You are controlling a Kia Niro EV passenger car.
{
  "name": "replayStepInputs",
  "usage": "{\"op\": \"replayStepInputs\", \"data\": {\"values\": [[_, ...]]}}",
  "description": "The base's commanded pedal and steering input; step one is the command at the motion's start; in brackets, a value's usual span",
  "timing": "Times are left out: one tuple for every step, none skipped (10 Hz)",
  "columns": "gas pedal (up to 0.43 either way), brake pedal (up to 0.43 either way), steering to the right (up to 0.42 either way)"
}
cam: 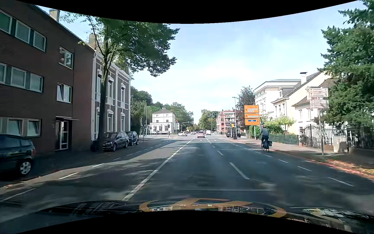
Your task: Follow the waypoints while adhering to traffic rules and regulations
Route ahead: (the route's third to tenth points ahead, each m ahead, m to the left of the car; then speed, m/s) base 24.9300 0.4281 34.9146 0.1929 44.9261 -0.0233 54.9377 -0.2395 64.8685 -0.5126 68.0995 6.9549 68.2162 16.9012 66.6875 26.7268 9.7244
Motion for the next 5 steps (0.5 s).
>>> {"op": "replayStepInputs", "data": {"values": [[0.008, 0.000, 0.002], [0.008, 0.000, 0.002], [0.008, 0.000, 0.002], [0.008, 0.000, 0.001], [0.008, 0.000, 0.001]]}}
